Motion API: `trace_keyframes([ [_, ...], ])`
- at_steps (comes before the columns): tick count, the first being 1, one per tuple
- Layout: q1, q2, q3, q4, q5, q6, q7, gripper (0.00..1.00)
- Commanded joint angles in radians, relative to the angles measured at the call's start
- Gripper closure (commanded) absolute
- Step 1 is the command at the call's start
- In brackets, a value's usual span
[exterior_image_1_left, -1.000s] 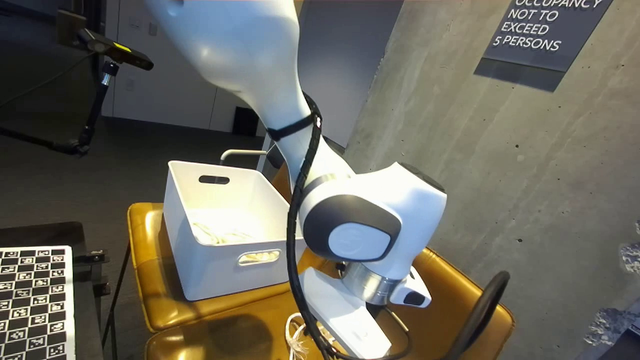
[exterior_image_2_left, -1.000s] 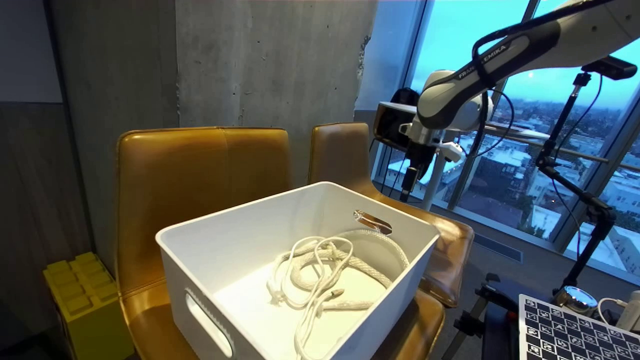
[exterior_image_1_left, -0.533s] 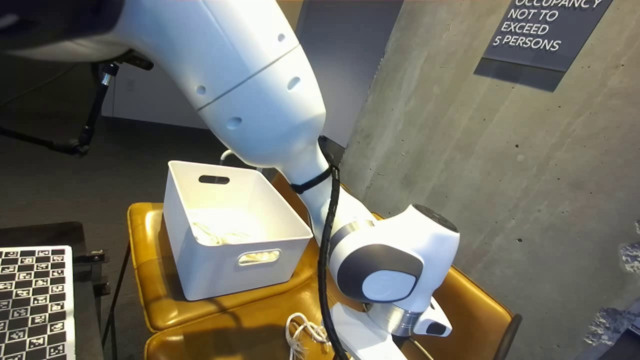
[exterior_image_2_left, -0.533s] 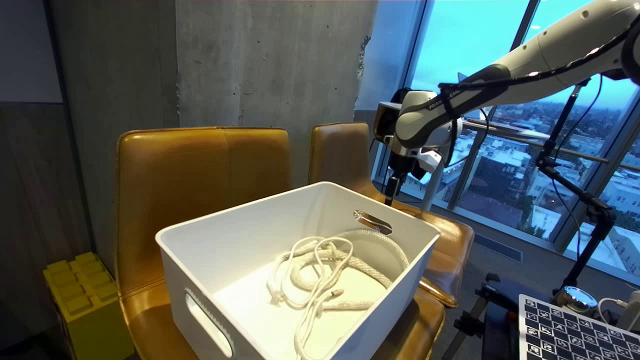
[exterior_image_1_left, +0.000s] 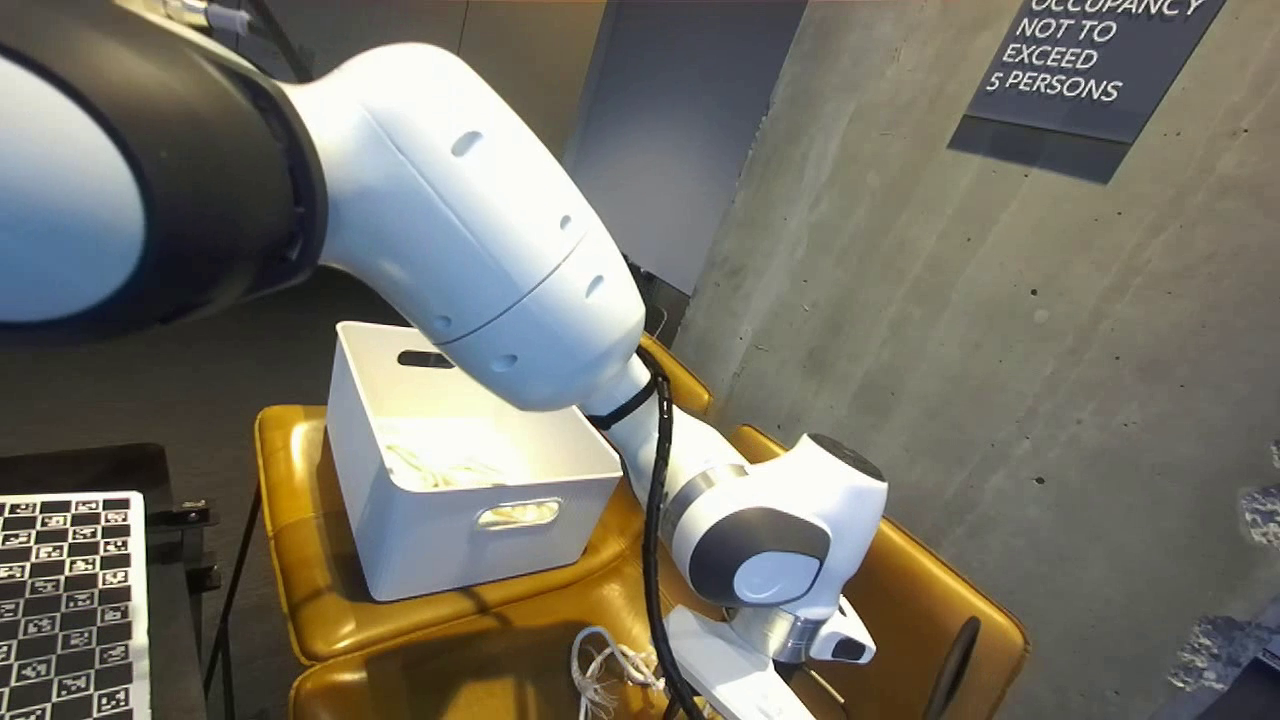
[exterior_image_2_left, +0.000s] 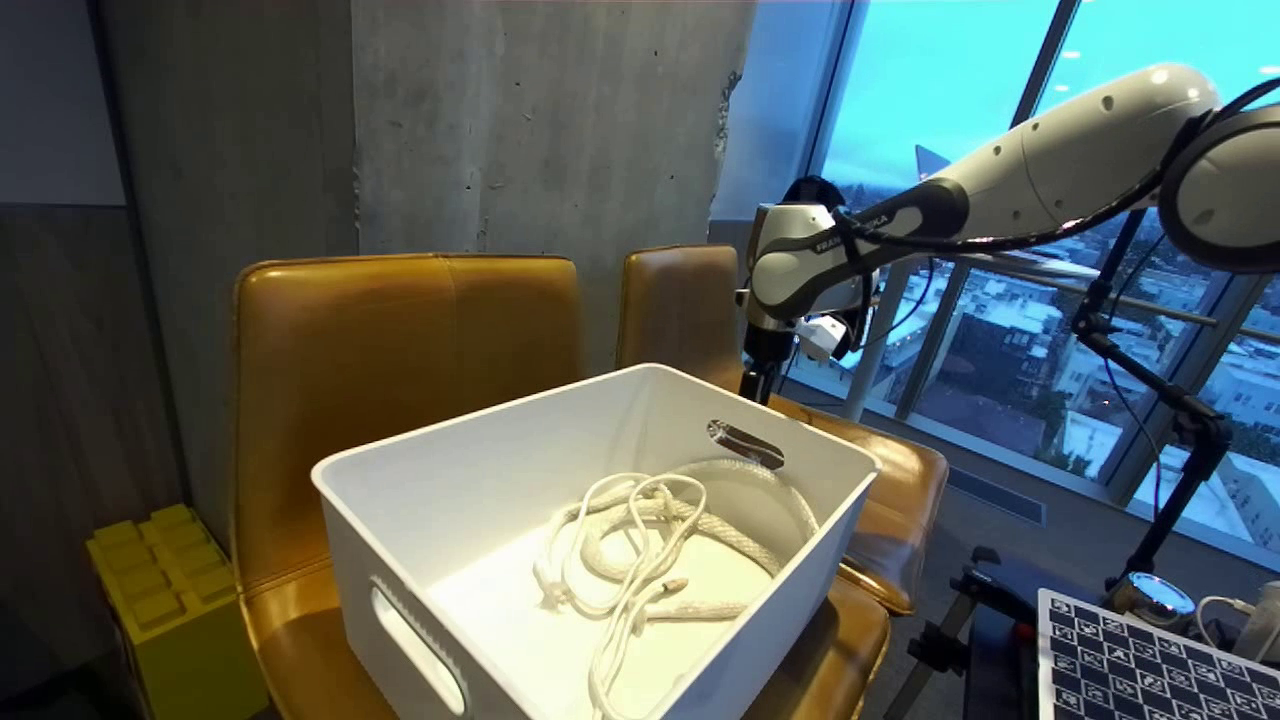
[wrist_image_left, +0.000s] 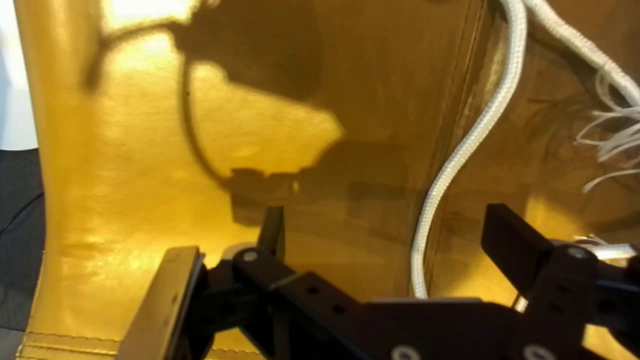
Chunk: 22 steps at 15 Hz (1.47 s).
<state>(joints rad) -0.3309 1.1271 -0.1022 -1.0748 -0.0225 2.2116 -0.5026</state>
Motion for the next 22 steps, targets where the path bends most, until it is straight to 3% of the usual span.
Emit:
trace_keyframes([
  [1, 0.005, 0.097, 0.009, 0.123, -0.036, -0.041, 0.032, 0.0],
  [4, 0.008, 0.147, -0.001, 0.148, -0.053, -0.033, 0.042, 0.0],
  [5, 0.006, 0.162, -0.004, 0.152, -0.06, -0.033, 0.046, 0.21],
  [9, -0.006, 0.172, -0.014, 0.164, -0.072, -0.04, 0.051, 0.47],
  [12, -0.011, 0.126, -0.047, 0.103, -0.056, -0.023, 0.046, 0.73],
  [16, -0.031, 0.081, -0.071, 0.072, -0.045, -0.026, 0.054, 0.99],
  [22, -0.001, -0.144, -0.055, -0.056, -0.021, -0.01, 0.087, 0.98],
])
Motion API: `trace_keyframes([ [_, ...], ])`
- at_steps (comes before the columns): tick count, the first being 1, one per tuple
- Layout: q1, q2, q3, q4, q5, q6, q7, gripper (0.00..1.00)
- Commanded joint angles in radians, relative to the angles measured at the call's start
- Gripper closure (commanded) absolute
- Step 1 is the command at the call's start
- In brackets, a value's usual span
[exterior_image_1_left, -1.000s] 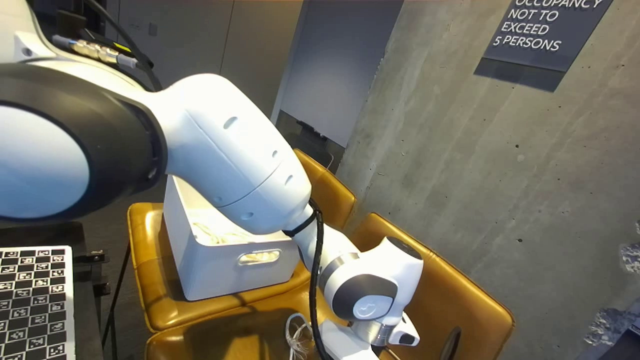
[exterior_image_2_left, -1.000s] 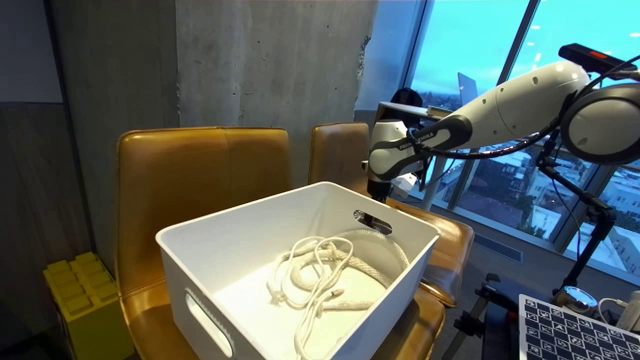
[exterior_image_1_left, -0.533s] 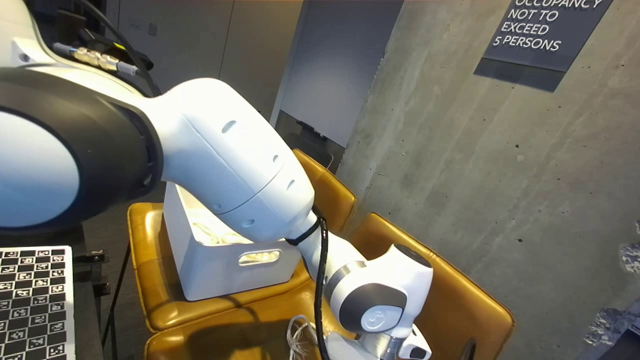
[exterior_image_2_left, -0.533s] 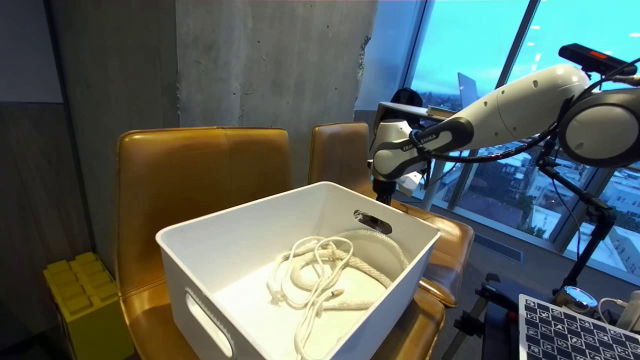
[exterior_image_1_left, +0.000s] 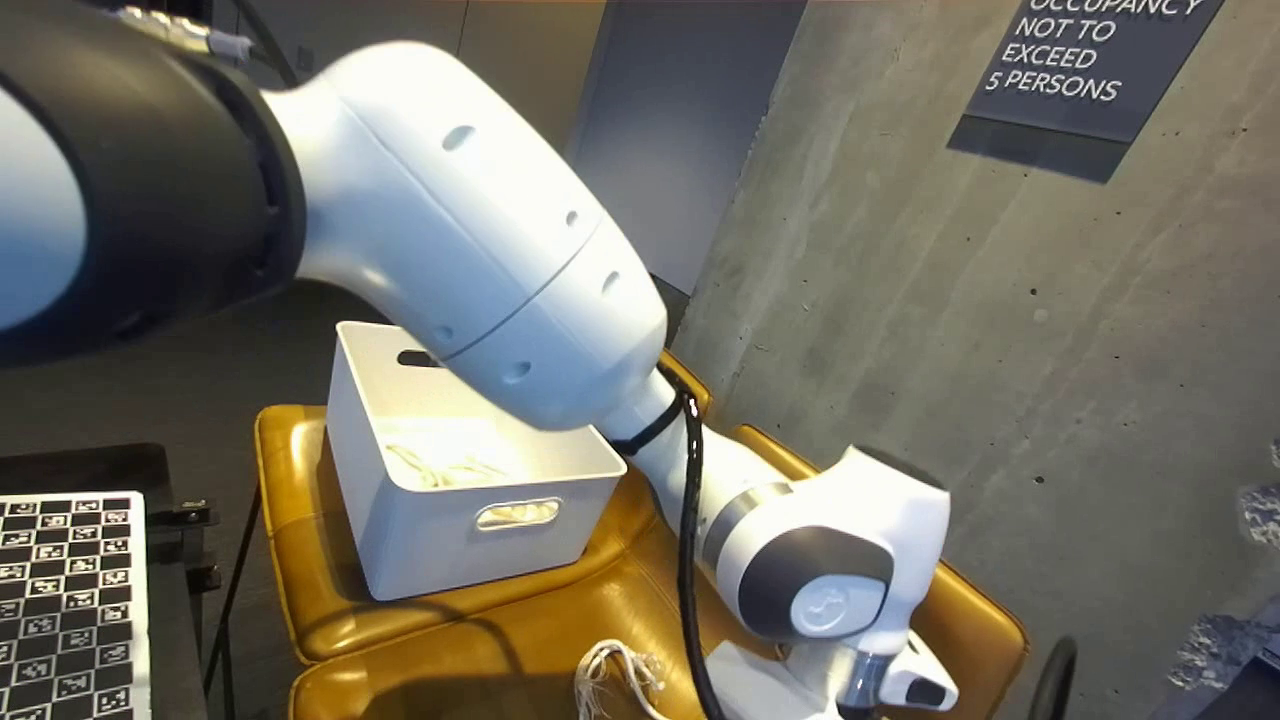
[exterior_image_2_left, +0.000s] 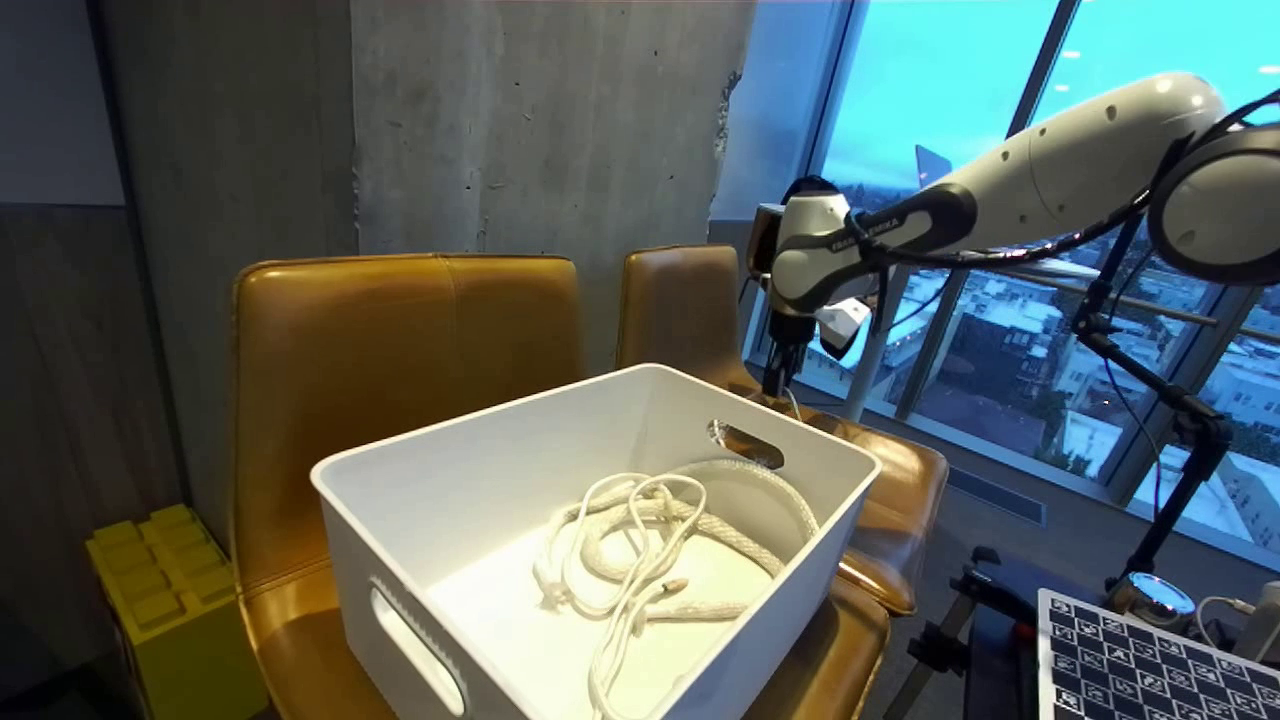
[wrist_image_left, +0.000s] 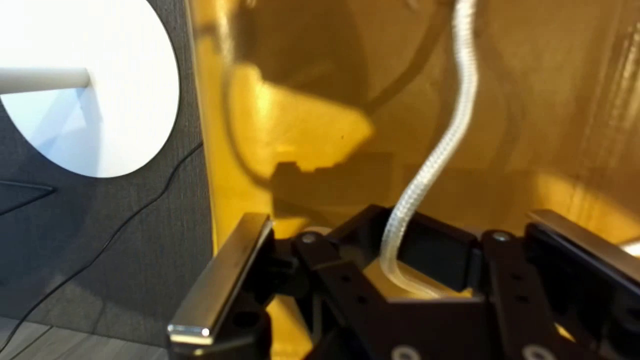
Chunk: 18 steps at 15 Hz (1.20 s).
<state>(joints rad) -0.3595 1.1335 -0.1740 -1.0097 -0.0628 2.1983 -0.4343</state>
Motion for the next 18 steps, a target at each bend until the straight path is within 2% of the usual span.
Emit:
trace_keyframes([
  [1, 0.036, -0.189, 0.031, -0.138, 0.029, 0.009, 0.017, 0.98],
  [9, 0.158, -0.507, 0.129, -0.302, 0.093, 0.029, 0.015, 0.98],
  [13, 0.214, -0.659, 0.199, -0.387, 0.089, 0.027, 0.027, 0.98],
  [18, 0.307, -0.848, 0.255, -0.478, 0.098, 0.021, 0.063, 0.98],
])
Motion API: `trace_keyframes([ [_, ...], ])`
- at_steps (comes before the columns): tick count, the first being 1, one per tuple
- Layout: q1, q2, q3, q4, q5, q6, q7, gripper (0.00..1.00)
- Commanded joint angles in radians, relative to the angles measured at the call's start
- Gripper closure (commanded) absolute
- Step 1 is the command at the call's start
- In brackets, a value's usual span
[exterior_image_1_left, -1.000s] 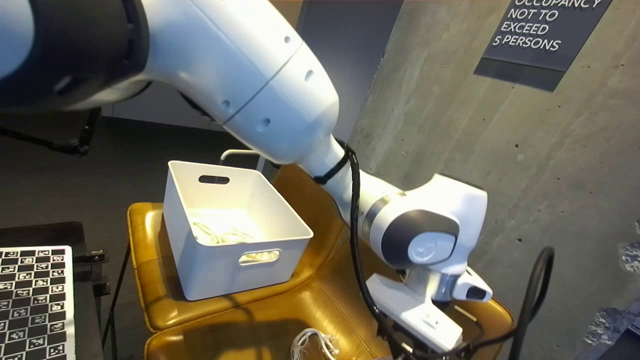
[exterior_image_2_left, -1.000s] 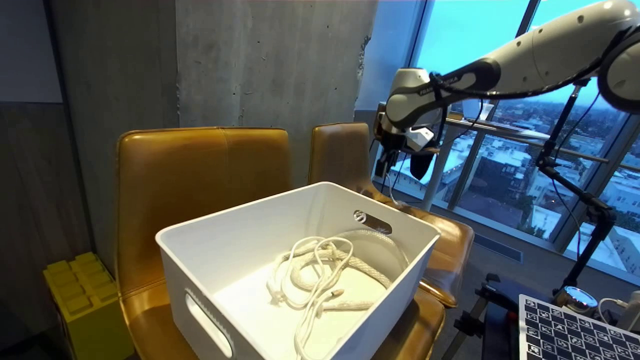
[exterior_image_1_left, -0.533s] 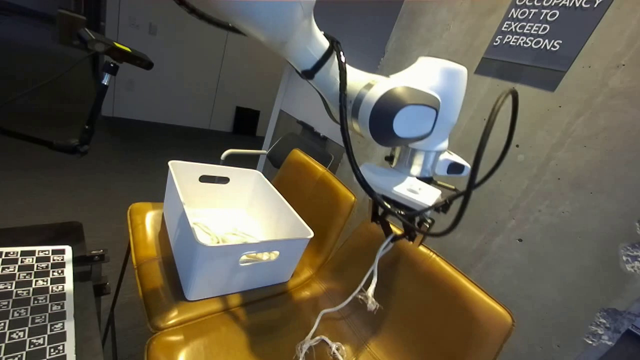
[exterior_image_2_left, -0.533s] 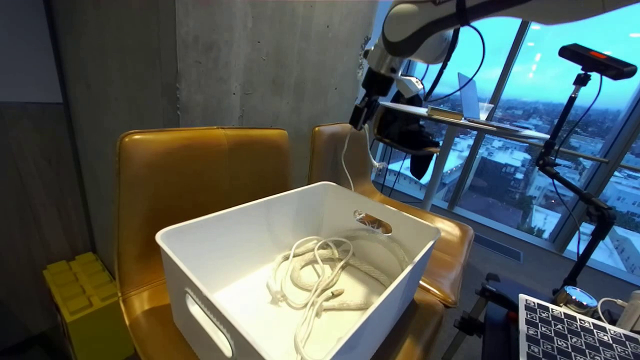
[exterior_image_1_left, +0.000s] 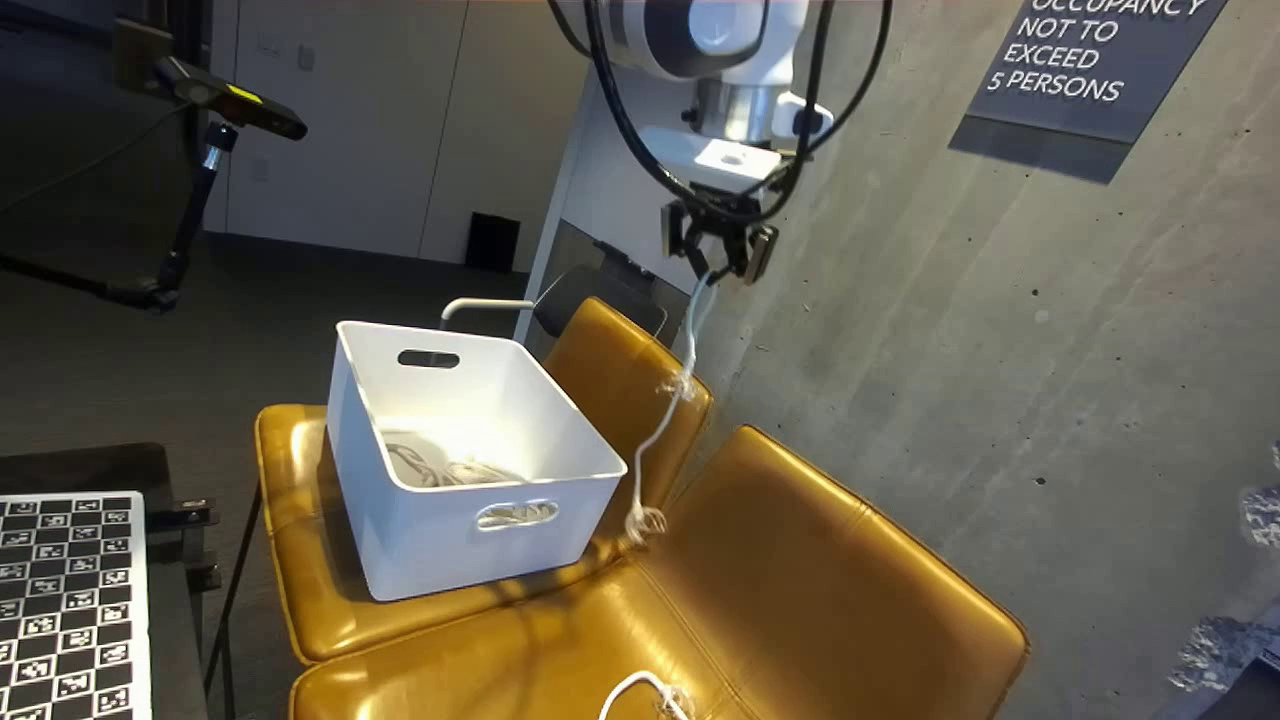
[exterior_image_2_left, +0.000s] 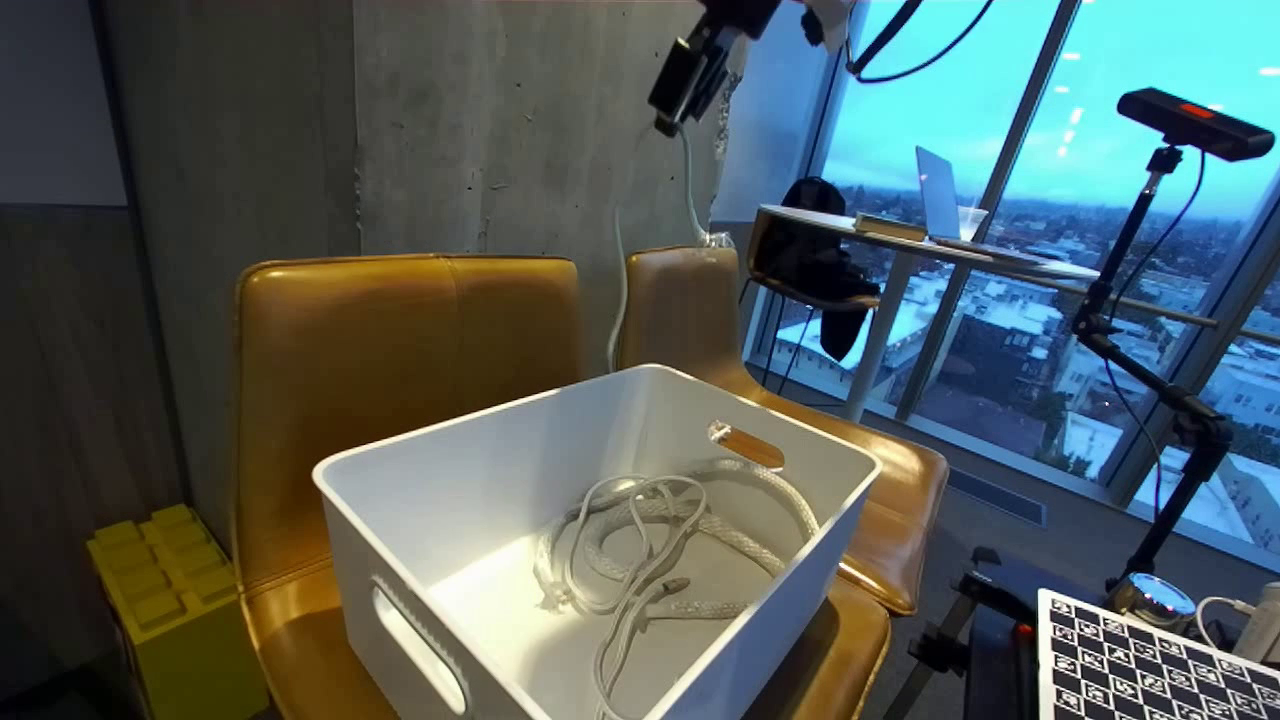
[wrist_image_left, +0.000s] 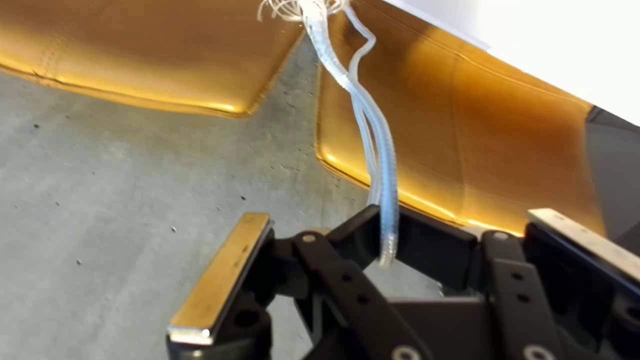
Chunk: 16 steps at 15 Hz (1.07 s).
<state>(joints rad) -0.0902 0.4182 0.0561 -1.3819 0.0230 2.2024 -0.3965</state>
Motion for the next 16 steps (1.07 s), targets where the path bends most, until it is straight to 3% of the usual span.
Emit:
trace_keyframes([
  [1, 0.06, -0.168, 0.033, -0.118, 0.011, 0.012, 0.041, 0.98],
  [11, 0.266, -0.564, 0.136, -0.323, -0.05, -0.103, 0.284, 0.98],
  [16, 0.28, -0.674, 0.154, -0.485, -0.05, -0.134, 0.357, 0.98],
])
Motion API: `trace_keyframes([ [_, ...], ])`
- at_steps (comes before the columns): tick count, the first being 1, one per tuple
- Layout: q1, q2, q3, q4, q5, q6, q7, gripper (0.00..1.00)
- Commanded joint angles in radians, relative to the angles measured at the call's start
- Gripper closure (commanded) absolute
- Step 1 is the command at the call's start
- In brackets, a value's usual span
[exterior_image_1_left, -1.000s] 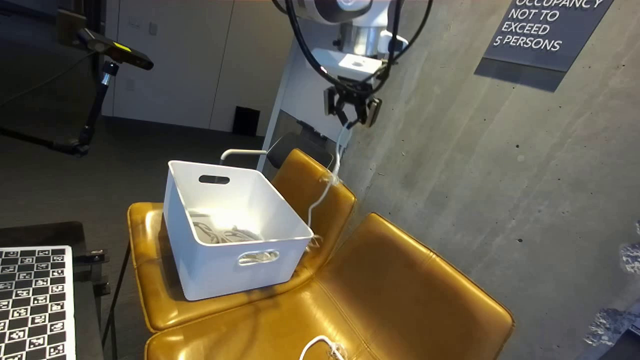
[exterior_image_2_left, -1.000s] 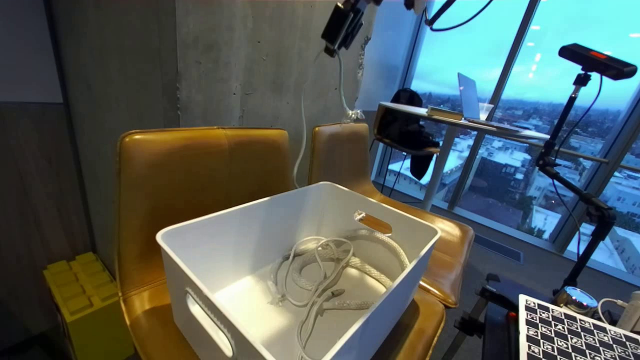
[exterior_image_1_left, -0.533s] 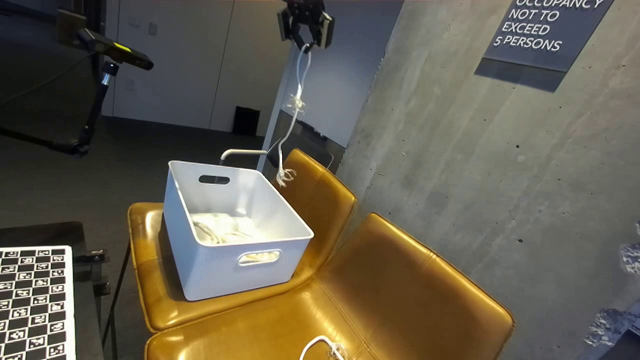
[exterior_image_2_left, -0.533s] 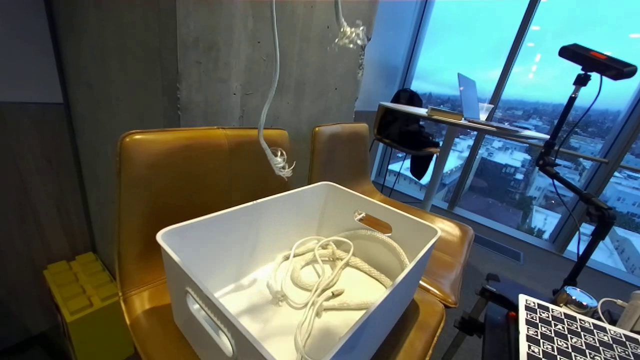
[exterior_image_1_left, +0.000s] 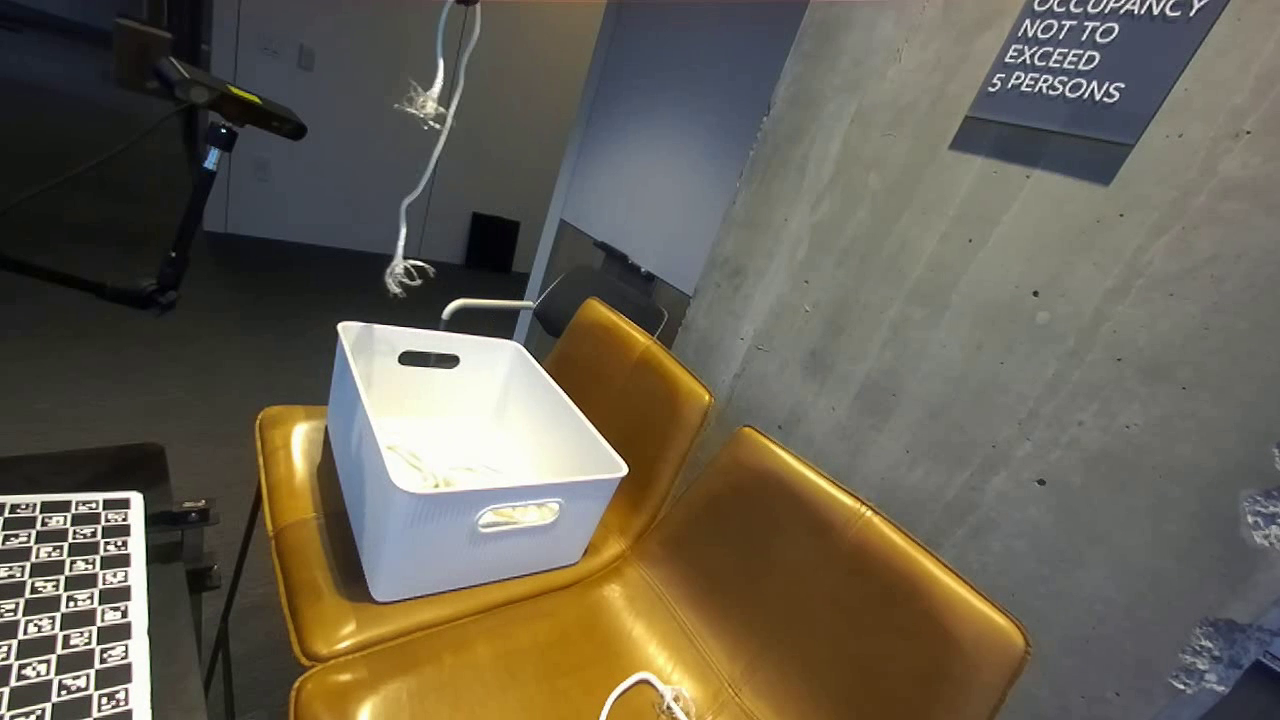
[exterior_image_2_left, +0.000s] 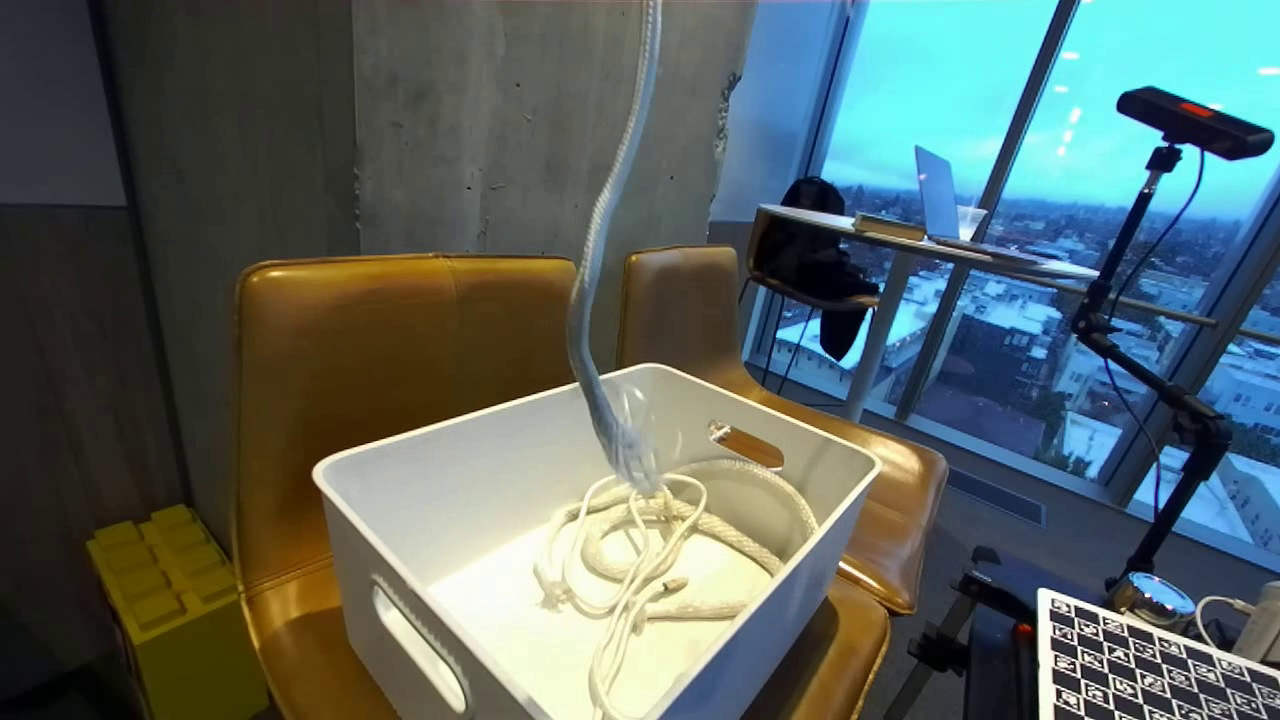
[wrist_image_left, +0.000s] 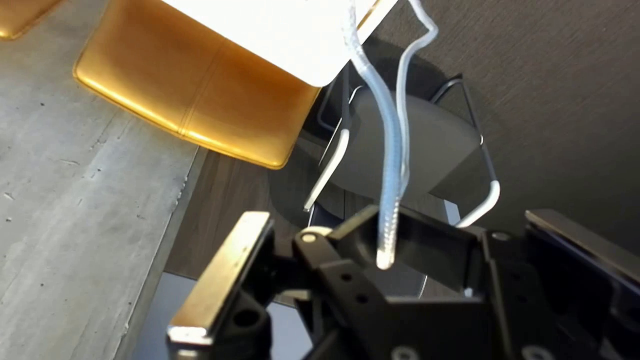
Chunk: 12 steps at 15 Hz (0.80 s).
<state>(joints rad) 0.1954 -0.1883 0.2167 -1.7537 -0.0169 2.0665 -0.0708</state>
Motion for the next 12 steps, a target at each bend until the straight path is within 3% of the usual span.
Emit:
trace_keyframes([
  [1, -0.014, -0.076, -0.014, -0.15, -0.018, 0.018, 0.029, 0.98],
  [5, -0.048, -0.055, -0.066, -0.233, -0.008, 0.064, -0.022, 0.98],
  [12, -0.104, 0.056, -0.128, -0.245, -0.019, 0.141, -0.053, 0.98],
])
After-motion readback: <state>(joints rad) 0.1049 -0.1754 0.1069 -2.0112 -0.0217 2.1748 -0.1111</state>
